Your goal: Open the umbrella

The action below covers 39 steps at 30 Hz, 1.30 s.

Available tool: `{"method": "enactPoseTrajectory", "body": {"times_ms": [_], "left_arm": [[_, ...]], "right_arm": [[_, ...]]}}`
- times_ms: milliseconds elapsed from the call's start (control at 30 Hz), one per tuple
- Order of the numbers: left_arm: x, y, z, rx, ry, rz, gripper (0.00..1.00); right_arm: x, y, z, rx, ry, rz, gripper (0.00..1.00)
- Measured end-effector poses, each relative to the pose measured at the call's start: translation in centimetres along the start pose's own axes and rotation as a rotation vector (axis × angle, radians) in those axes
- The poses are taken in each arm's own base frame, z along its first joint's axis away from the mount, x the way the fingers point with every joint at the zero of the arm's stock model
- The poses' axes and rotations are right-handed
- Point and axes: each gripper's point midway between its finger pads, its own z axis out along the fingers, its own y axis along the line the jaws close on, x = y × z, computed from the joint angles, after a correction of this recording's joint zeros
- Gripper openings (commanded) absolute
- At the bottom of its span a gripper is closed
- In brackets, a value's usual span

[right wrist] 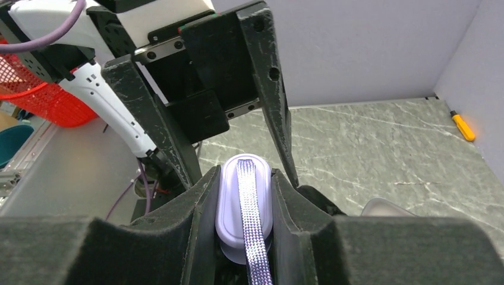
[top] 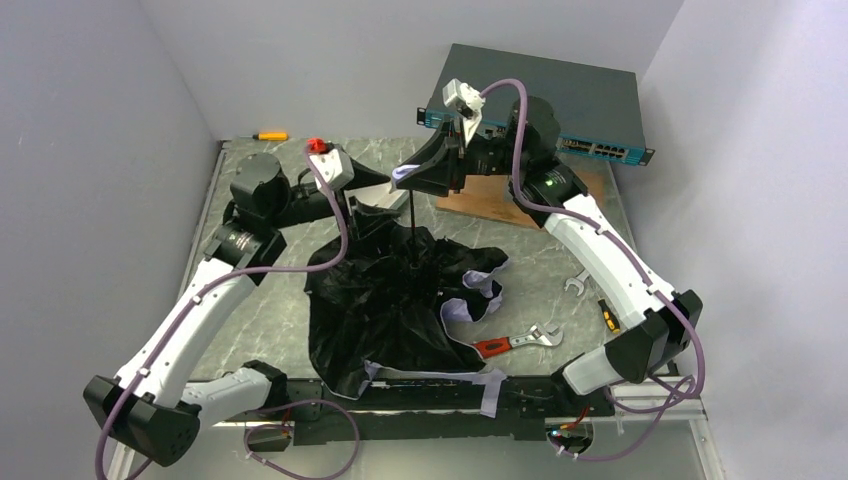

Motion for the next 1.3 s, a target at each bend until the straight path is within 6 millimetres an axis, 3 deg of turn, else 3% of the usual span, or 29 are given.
{"method": "enactPoseTrajectory", "body": {"times_ms": [100,267,367,433,467,533,567,667,767,933,1000,1133,1300], "left_arm": [[-0.1,0.0,0.8,0.019,-0.019,-0.061,0.7],[1.8,-0.6,2.5,0.051,-0.014,-0.176,0.6],[2.6,-0.6,3.4,0.055,-0.01,-0.231,0.47],[3.0,-0.2,3.9,0.046,-0.009,-0.259,0.28],[3.2,-0.1,4.0,0.039,-0.009,-0.269,0.2],[3.3,-0.3,4.1,0.05,-0.011,-0.287,0.05],[3.3,-0.4,4.2,0.055,-0.014,-0.285,0.0],[4.0,-0.5,4.2,0.053,-0.01,-0.29,0.0],[5.3,-0.1,3.9,0.039,0.002,-0.304,0.0],[5.5,0.3,3.5,0.029,-0.02,-0.292,0.0],[5.5,0.3,3.4,0.03,-0.024,-0.29,0.0],[5.5,0.4,3.4,0.03,-0.025,-0.287,0.0],[5.5,0.4,3.3,0.033,-0.025,-0.285,0.0]], "right_arm": [[-0.1,-0.1,0.1,0.002,-0.003,-0.013,0.0],[-0.1,-0.1,0.4,0.008,-0.006,-0.018,0.0],[0.0,-0.2,0.6,0.005,-0.009,-0.018,0.01],[0.1,-0.2,0.8,0.003,-0.008,-0.013,0.06],[0.2,-0.3,0.8,0.003,-0.006,-0.011,0.14],[0.5,-0.7,0.8,0.02,-0.004,-0.016,0.57],[0.9,-0.9,0.8,0.024,0.001,-0.011,0.74],[1.7,-1.3,0.5,0.035,0.019,-0.002,0.86],[3.4,-1.7,-0.8,0.068,0.053,0.007,0.91],[8.3,-2.4,-6.4,0.199,0.13,0.029,0.93],[10.3,-1.6,-7.4,0.208,0.158,0.013,0.93],[14.3,-0.1,-7.7,0.19,0.194,0.01,0.87],[19.7,-0.6,-5.7,0.156,0.244,0.044,0.73]]}}
